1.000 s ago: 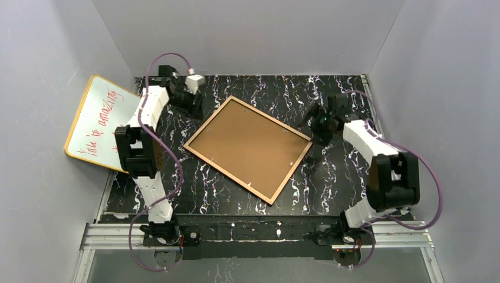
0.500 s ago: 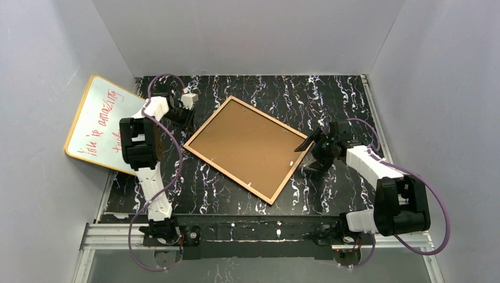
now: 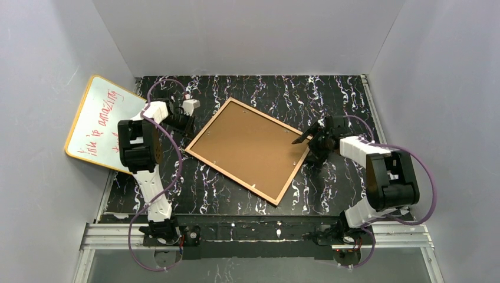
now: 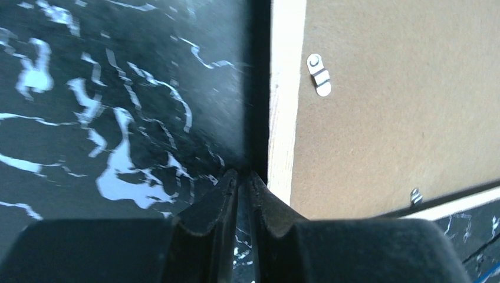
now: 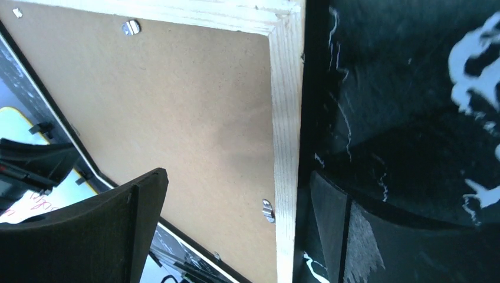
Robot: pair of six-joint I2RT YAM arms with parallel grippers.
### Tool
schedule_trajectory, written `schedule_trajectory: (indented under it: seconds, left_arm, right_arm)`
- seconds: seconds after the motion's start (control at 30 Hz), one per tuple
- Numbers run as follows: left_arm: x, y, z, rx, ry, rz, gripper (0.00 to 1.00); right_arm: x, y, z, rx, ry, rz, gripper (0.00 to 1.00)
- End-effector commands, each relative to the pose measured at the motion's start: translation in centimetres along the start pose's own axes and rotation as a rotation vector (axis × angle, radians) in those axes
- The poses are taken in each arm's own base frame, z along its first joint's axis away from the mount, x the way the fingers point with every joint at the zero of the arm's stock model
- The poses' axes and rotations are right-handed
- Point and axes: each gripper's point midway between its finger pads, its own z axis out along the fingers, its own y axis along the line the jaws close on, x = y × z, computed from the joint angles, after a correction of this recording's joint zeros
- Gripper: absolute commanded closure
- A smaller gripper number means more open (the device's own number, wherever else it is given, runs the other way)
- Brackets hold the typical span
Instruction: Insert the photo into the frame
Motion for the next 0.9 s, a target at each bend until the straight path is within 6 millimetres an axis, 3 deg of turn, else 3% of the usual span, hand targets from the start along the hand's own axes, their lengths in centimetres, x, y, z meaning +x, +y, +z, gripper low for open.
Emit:
schedule_trajectory:
  seconds: [0.0, 0.2, 0.3, 0.4, 0.5, 0.6, 0.7, 0.77, 0.87]
  left_arm:
    - [4.7, -5.7, -0.1, 0.164, 0.143, 0.047, 0.88]
    - [8.2, -11.2, -0.7, 0.302, 0.234, 0.138, 0.88]
    - [9.3, -12.7, -1.5, 0.331, 0.246, 0.166, 0.87]
    - [9.1, -12.7, -2.3, 0.307, 0.242, 0.177, 0.86]
    - [7.9, -11.7, -3.0, 0.262, 0.224, 0.15, 0.84]
    - [6.0, -11.8, -4.0, 0.289, 0.179, 0.124, 0.67]
    - [5.3, -13.3, -4.9, 0.359, 0.143, 0.15, 0.49]
    - [5.1, -13.7, -4.8, 0.36, 0.134, 0.165, 0.47]
    - [5.5, -13.7, -3.8, 0.368, 0.152, 0.132, 0.49]
  right_arm:
    - [-3.7, 2.4, 0.3, -0.025, -0.081, -0.023, 0.01]
    - [-7.3, 2.9, 0.5, -0.007, -0.141, -0.017, 0.01]
    - [-8.9, 2.4, 0.5, 0.021, -0.165, -0.012, 0.01]
    - [-10.6, 2.2, -0.3, 0.065, -0.206, -0.025, 0.01]
    - [-12.3, 3.3, -2.2, 0.082, -0.281, -0.056, 0.01]
    - [-13.1, 5.2, -4.5, 0.032, -0.345, -0.096, 0.02]
    - [-12.9, 8.0, -6.2, -0.088, -0.379, -0.14, 0.05]
    - [-11.5, 9.7, -6.4, -0.152, -0.345, -0.169, 0.07]
    - [-7.2, 12.8, -5.0, -0.214, -0.256, -0.26, 0.09]
